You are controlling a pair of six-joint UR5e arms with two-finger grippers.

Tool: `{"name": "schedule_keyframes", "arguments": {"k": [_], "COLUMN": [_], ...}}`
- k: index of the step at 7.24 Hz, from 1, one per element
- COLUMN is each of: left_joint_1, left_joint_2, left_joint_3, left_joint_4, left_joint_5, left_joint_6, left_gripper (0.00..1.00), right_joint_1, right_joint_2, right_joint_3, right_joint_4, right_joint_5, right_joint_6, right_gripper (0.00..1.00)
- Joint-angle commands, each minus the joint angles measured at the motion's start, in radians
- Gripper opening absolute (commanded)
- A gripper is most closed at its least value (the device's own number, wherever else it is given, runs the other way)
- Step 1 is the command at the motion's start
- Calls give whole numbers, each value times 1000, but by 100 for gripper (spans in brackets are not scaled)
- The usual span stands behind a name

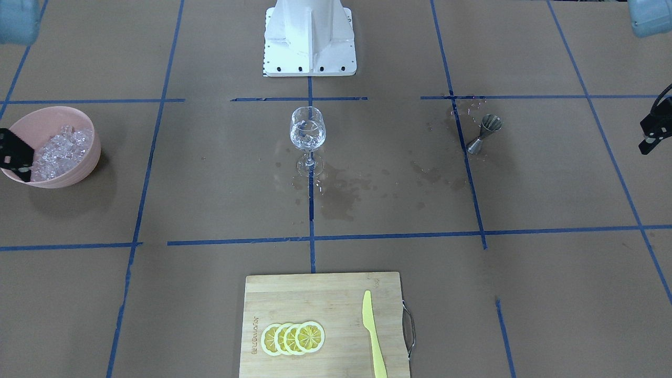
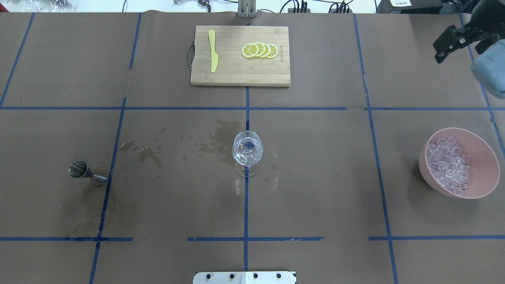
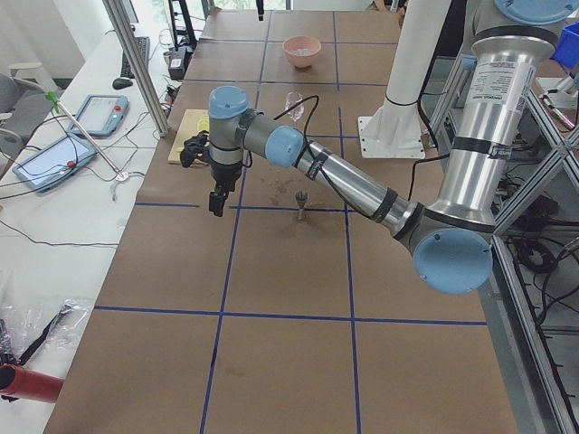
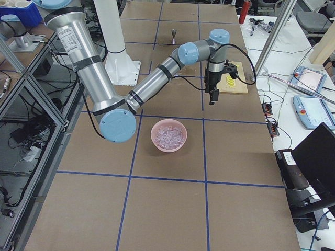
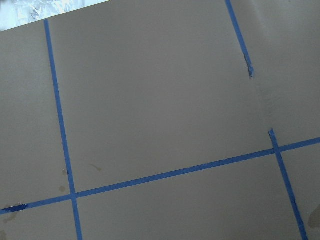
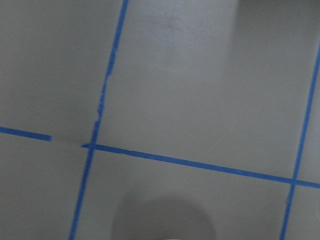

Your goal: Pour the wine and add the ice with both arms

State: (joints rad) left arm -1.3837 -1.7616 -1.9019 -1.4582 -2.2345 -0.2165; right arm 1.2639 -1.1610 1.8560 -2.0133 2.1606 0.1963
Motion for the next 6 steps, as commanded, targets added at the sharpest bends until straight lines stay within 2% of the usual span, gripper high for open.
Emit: {"name": "schedule_keyframes", "arguments": {"k": [1,2,4,6], "left_joint_1": [-59,-83,-112,-110], "left_joint_2": [2,19,66,128], "left_joint_3": [74,104,127,197], "left_joint_4": [1,2,2,-22], "left_joint_5": [-20,-54,-74,-76], "left_joint_6": [108,180,242,261], "left_gripper": [100,100,100,100], "right_joint_1": [170,249,266,299], "right_joint_2": [-101,-120,-176,-220], "right_joint_3": [-111,-221,-251,-311], "right_joint_4": [14,48,132,284], "right_joint_5": [92,201,194,193], "right_joint_6": [-281,-404,-442,-425], "right_gripper": [100,100,100,100]}}
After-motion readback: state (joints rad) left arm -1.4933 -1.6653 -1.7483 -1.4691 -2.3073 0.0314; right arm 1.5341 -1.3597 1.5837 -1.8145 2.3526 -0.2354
